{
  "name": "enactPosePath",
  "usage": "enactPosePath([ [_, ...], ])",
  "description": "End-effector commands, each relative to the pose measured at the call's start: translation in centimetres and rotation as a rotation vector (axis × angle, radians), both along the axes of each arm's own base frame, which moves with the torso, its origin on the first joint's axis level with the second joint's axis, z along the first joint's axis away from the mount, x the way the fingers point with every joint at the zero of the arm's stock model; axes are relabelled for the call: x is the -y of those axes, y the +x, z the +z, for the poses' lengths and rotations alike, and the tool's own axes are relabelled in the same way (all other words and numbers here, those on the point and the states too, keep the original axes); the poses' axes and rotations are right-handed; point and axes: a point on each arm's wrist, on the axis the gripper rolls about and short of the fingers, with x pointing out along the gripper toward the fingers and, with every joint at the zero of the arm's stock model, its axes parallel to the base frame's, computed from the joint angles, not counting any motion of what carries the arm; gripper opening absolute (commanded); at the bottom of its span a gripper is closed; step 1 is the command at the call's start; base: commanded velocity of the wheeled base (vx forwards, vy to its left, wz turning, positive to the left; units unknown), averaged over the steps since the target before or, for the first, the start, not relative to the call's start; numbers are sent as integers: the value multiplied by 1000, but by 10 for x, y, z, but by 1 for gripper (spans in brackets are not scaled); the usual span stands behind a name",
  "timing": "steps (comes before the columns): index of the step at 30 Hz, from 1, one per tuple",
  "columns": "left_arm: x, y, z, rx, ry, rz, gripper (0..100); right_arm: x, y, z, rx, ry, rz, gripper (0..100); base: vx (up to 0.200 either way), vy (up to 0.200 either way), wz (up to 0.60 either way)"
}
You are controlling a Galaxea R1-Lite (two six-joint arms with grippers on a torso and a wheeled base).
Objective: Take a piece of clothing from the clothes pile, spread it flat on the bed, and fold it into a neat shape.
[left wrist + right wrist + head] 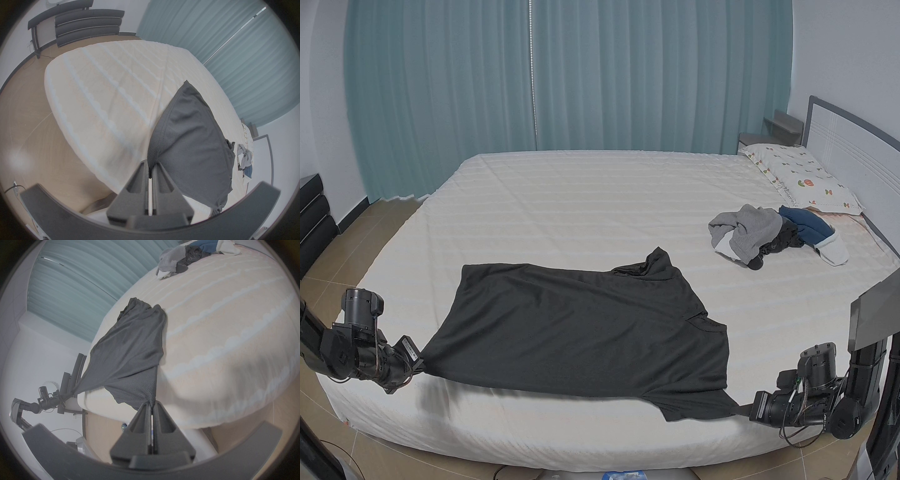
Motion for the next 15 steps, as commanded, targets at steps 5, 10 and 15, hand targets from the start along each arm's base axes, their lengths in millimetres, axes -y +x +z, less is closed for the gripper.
enactPosePath([
  [5,-7,-32,-10,-67,32,-15,0,-19,-31,9,-91,-86,113,0,0,0,0],
  [10,-16,-39,-14,-95,65,-26,0,-22,-39,8,-139,-114,149,0,0,0,0],
  [15,-19,-53,-20,-141,102,-74,0,-23,-45,3,-191,-146,175,0,0,0,0],
])
